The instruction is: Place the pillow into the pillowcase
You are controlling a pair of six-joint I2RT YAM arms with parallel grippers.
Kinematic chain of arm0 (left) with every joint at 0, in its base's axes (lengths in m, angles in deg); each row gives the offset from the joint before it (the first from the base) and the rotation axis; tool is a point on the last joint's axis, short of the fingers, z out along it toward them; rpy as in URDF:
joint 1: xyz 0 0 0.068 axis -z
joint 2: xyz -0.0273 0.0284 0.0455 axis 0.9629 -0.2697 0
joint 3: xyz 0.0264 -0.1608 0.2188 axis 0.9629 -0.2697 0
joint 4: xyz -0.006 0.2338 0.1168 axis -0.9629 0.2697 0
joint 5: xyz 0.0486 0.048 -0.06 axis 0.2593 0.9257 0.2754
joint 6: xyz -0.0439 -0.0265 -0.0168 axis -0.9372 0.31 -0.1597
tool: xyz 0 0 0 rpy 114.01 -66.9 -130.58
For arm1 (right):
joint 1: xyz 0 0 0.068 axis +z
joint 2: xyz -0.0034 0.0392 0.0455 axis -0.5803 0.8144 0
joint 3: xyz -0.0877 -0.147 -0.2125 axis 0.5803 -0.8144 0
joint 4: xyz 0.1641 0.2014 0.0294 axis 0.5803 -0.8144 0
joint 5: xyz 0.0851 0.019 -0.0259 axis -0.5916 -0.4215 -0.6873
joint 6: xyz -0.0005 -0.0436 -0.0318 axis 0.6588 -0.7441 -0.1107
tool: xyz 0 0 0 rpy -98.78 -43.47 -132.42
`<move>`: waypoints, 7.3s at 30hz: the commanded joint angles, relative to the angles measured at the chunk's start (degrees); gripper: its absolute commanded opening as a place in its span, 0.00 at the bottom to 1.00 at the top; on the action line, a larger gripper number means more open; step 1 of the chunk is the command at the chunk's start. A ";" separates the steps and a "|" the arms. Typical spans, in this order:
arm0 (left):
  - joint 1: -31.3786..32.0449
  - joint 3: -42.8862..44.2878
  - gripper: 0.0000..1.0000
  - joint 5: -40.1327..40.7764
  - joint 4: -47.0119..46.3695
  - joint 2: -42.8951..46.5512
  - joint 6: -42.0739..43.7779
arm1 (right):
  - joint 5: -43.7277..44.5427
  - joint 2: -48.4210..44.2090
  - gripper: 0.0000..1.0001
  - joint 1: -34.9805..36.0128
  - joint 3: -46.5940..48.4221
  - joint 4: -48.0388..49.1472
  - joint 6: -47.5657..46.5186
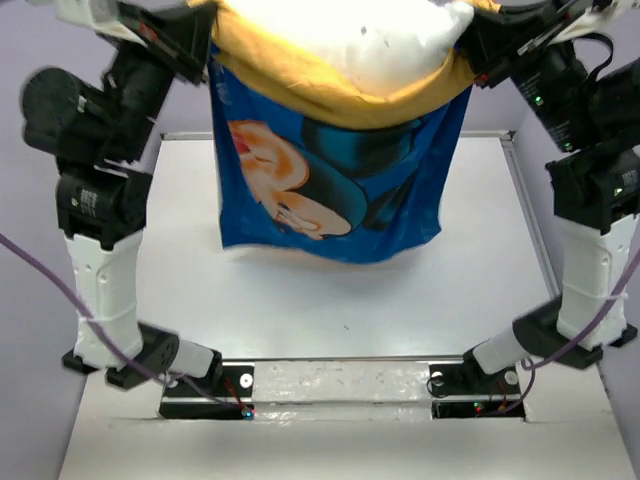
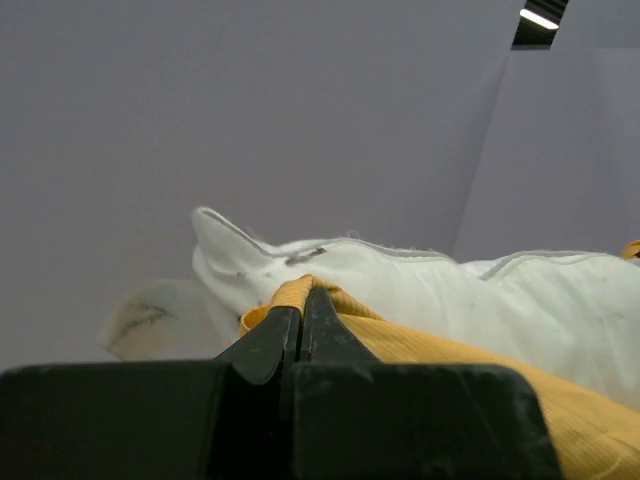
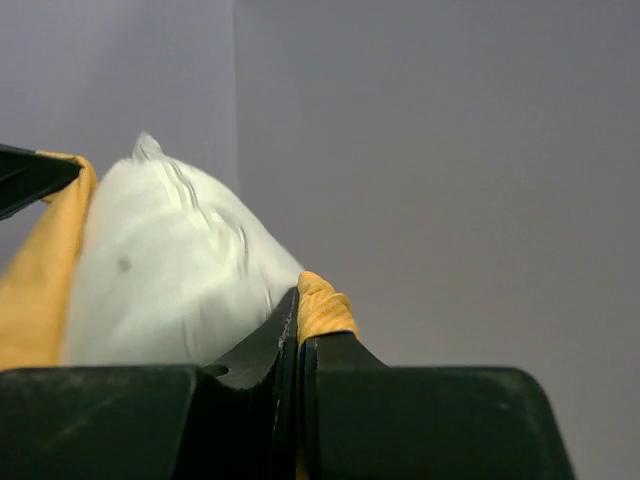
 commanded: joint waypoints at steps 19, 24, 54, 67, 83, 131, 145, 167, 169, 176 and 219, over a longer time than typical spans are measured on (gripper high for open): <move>-7.35 12.38 0.00 -15.07 -11.15 1.50 -6.34 | -1.30 4.09 0.00 -2.97 8.39 -7.79 -1.03; -9.88 -10.28 0.00 -14.52 -17.51 5.68 -10.25 | 1.45 -2.99 0.00 -2.97 -9.95 14.24 0.38; -23.52 -34.94 0.00 -25.29 -33.15 25.17 -23.03 | -35.93 36.38 0.00 -12.02 4.24 45.74 41.06; -2.62 -110.04 0.92 -19.04 -52.59 60.70 -38.93 | -57.75 38.23 0.00 -25.73 -38.05 57.97 49.32; 42.44 -67.64 0.99 23.46 -19.49 13.68 -0.71 | -11.69 14.35 0.88 -29.61 -50.79 12.18 20.76; 34.22 -24.57 0.00 17.77 17.29 -17.82 5.64 | -17.42 0.34 0.64 -31.71 -83.42 25.01 23.84; 35.98 -18.99 0.62 26.39 13.59 -27.54 3.52 | -30.09 6.54 0.00 -17.94 -94.45 46.10 38.60; 45.82 -42.20 0.75 36.93 17.97 -17.43 -0.53 | -6.00 -22.34 0.44 -15.37 -101.87 23.60 26.91; 45.91 -43.87 0.78 39.13 18.07 -18.48 -0.18 | -8.44 -18.65 0.60 -15.37 -100.74 26.84 27.62; 45.91 -47.03 0.80 41.07 16.05 -21.21 0.61 | -10.91 -1.43 0.61 -15.37 -95.73 35.82 30.78; 22.36 -50.45 0.00 44.67 -10.50 -19.37 8.61 | 1.28 -22.70 0.00 -22.27 -71.29 4.35 20.05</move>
